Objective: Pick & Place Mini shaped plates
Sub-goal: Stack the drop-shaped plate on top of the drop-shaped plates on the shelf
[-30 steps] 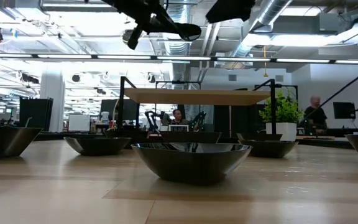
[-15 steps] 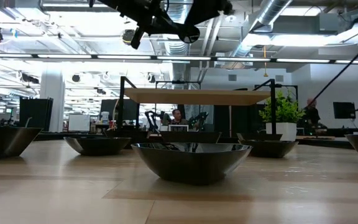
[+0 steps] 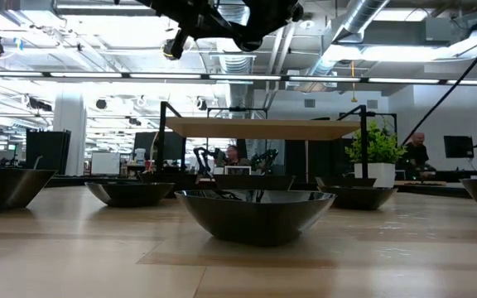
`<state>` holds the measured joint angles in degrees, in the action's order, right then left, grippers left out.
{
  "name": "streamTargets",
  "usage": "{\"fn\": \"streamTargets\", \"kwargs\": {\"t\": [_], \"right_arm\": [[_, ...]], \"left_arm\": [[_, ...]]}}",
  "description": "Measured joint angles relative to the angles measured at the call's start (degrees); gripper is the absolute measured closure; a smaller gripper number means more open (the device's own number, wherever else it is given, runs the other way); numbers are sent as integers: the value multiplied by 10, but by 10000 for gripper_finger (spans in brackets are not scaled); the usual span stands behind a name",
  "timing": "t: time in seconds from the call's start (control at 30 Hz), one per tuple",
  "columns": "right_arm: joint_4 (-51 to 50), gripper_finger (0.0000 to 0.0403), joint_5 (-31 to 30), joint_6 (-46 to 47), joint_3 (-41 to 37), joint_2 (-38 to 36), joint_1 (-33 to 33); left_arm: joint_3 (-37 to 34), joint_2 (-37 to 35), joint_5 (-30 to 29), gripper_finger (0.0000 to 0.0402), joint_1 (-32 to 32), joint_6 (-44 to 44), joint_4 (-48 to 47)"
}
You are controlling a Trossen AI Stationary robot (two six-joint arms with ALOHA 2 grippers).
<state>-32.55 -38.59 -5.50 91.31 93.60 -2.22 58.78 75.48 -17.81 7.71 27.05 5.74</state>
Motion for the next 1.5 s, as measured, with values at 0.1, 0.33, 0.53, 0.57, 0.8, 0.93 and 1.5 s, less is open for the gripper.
{"fn": "streamTargets", "kwargs": {"t": [0.1,0.33,0.53,0.57,0.8,0.93,1.5], "right_arm": [[1,295,0,-3,3,0,0],[-2,302,-2,-9,17,0,-1],[0,303,-3,-9,17,0,-1],[1,304,-3,-10,17,0,-1],[2,340,-2,-17,17,0,-1],[2,364,-2,-22,17,0,-1],[0,400,9,-25,17,0,-1]], "left_arm": [[0,-1,-1,397,-1,0,-2],[0,4,2,397,-2,1,-5],[0,4,2,397,-2,2,-4],[0,4,2,397,-2,2,-3],[0,4,2,397,-2,2,-3],[0,4,2,397,-2,4,-2],[0,4,2,395,-2,4,-3]]}}
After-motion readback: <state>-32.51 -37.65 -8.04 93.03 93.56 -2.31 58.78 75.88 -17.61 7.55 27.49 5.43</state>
